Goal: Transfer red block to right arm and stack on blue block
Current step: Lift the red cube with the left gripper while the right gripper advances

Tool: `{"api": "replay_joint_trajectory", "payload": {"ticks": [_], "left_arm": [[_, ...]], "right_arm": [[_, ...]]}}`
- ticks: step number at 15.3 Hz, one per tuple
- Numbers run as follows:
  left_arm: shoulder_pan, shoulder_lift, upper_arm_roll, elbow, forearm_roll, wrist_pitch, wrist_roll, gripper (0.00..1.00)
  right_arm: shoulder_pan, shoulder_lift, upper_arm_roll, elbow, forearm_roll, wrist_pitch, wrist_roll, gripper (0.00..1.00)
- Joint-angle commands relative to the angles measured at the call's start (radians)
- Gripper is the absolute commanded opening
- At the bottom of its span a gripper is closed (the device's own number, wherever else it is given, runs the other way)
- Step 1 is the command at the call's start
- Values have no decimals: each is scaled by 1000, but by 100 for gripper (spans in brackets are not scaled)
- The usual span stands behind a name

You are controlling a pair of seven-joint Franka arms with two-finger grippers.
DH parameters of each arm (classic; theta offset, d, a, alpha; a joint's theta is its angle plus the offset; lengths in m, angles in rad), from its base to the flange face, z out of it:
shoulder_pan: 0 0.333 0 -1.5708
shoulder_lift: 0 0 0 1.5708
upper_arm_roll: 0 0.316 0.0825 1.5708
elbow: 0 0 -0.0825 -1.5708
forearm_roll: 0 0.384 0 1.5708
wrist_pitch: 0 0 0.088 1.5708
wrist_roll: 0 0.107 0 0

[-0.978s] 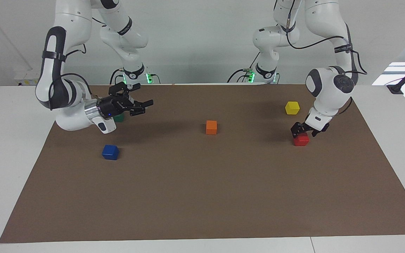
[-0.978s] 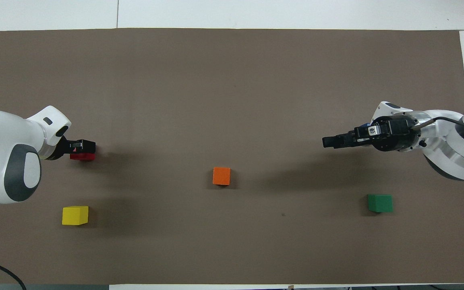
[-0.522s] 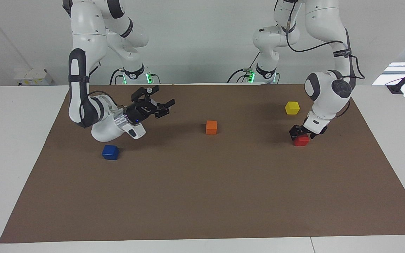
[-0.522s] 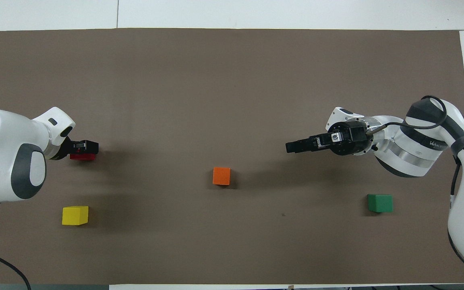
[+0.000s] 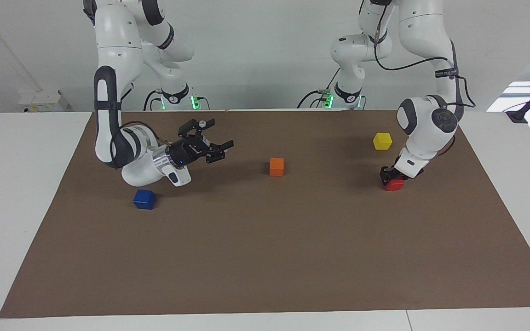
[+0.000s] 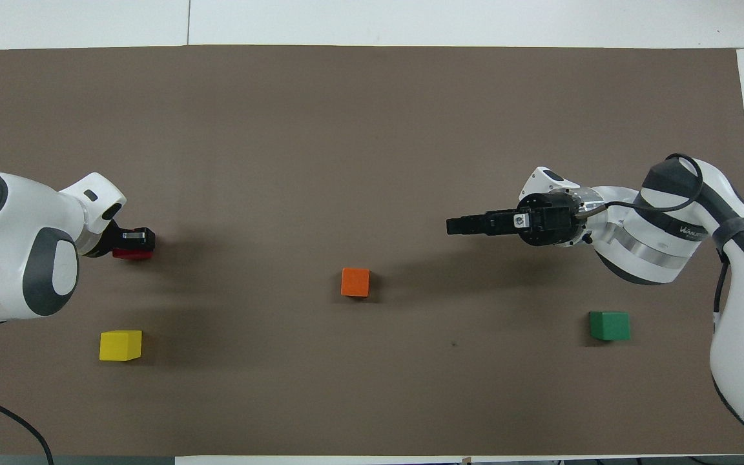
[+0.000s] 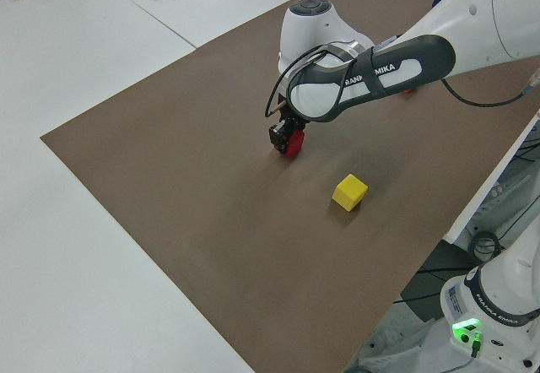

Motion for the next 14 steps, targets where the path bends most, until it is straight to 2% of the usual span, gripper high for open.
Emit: {"api": "replay_joint_trajectory", "payload": {"ticks": [1,3,5,11,14], "left_arm": [[7,-11,2,121,-94,-214,-97,0],[4,-41,-1,188,-125,-374,-212,0],[-9,-92,-12,224,-167,-472,-382,0],[-88,-285,-45,230,-539,-594,-857,0],[-116,-299,-110,247,-667,-580,-1126,0]], "right_arm": [[31,-11,5,-42,68,6,53,100],[43,-13,5,-46,76,8,84,100],[54,-13,3,-46,78,16,104,100],[109,-18,5,-66,134,26,125,100],[128,-19,5,-71,162,26,127,100]]}}
